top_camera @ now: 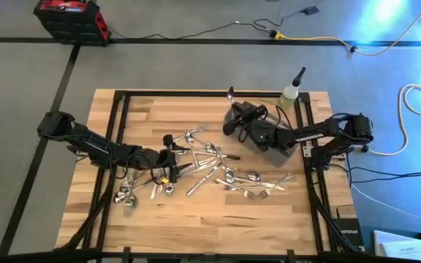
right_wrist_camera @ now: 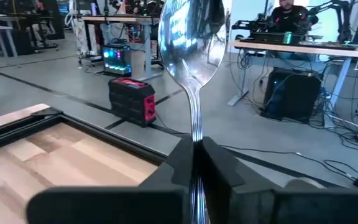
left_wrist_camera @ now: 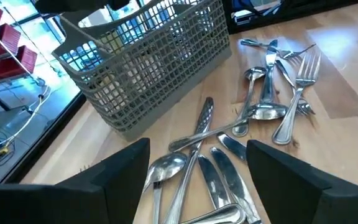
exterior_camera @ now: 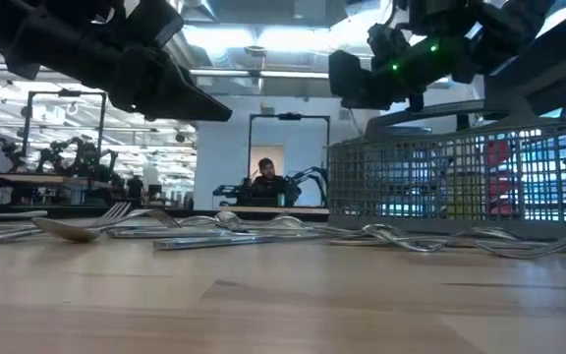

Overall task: Sort silverware
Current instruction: Put the silver spoon into the gray silverware organizer

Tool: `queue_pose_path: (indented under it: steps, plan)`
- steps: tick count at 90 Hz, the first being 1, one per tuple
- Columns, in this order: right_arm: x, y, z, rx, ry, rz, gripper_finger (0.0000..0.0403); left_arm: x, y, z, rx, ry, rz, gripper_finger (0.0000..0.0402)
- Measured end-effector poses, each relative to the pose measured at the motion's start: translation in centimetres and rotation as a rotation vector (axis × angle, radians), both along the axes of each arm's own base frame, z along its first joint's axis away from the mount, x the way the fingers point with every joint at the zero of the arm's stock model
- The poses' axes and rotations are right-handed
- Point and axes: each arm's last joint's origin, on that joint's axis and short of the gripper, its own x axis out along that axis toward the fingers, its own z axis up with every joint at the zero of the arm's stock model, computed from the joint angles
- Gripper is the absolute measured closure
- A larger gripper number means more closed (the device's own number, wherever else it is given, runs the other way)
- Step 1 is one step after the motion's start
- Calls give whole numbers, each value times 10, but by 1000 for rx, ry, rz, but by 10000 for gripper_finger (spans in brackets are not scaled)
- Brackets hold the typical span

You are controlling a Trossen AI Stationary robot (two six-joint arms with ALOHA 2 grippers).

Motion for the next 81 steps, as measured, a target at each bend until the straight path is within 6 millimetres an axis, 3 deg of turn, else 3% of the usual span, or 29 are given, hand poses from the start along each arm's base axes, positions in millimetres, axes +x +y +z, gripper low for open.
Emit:
queue_pose_path:
  steps: [21,51,81]
  plan:
    - [2,-3,0,2,-17,48,403,0,0,0,0,0,0,148]
    - [2,-2,-5,-30,98,66,401,0,0,0,-15,-5,4,148]
    - [2,-2,-6,-28,101,65,362,0,0,0,-18,-5,5,148]
